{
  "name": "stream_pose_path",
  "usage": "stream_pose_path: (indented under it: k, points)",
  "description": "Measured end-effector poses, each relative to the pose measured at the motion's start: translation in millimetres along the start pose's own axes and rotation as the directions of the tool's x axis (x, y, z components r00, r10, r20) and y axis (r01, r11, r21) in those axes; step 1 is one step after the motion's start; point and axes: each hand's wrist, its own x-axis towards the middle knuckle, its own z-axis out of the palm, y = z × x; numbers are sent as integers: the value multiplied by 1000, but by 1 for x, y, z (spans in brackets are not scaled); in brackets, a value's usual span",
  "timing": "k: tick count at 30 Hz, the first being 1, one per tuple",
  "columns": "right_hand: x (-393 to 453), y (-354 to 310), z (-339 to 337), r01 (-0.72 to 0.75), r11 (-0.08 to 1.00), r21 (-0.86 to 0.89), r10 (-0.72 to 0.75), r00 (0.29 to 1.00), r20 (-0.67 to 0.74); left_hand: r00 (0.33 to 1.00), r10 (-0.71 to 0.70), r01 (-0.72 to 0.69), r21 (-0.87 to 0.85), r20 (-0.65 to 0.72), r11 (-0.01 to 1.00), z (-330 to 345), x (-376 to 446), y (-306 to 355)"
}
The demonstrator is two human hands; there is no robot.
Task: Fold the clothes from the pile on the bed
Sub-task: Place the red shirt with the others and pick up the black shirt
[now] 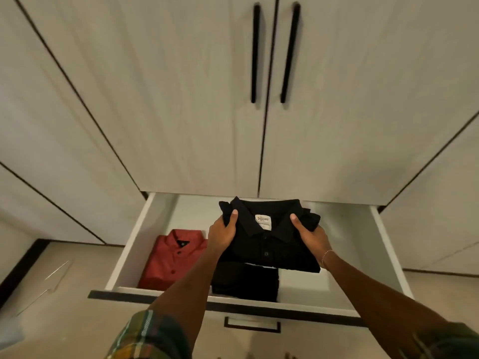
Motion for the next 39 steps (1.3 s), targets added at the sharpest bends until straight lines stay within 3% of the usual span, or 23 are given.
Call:
stream_pose_path:
  k: [4, 10, 17, 21, 28, 31, 34, 36, 37, 39]
  points:
    - [14, 33, -59, -39, 999, -16, 38, 998, -41, 994, -58, 59, -8, 89, 998, 67, -13, 11]
    - [32, 83, -119, -111, 992, -54, 112, 994, 7, 940, -224, 247, -60, 259, 967, 139, -24, 1]
    - [66, 145, -157, -195, 979, -57, 199, 977, 76, 874, -381, 413, -48, 301, 910, 207, -21, -17]
    - [81, 182, -163, -226, 972, -58, 232, 964, 129, 861, -405, 427, -3, 308, 904, 231, -21, -40]
    - [99, 229, -163, -183, 961, -206, 229, 946, 229, 901, -365, 349, 110, 233, 931, 259, -15, -89]
    - [99, 227, -162, -187, 930, -316, 272, 928, 254, 942, -311, 268, 274, 126, 924, 265, -18, -85]
    - [91, 225, -161, -83, 906, -415, 164, 973, 165, 997, 8, 32, 468, -83, 883, 260, -29, -77]
    - [86, 219, -162, 106, 769, -630, -25, 991, 135, 958, 287, -215, 659, -1, 720, 253, -33, -71]
    - [84, 214, -161, 215, 637, -741, -119, 976, 181, 929, 353, -323, 715, 113, 620, 249, -34, -69]
    - [78, 202, -152, 378, 410, -830, -194, 925, 326, 868, 338, -491, 740, 365, 460, 248, -31, -69]
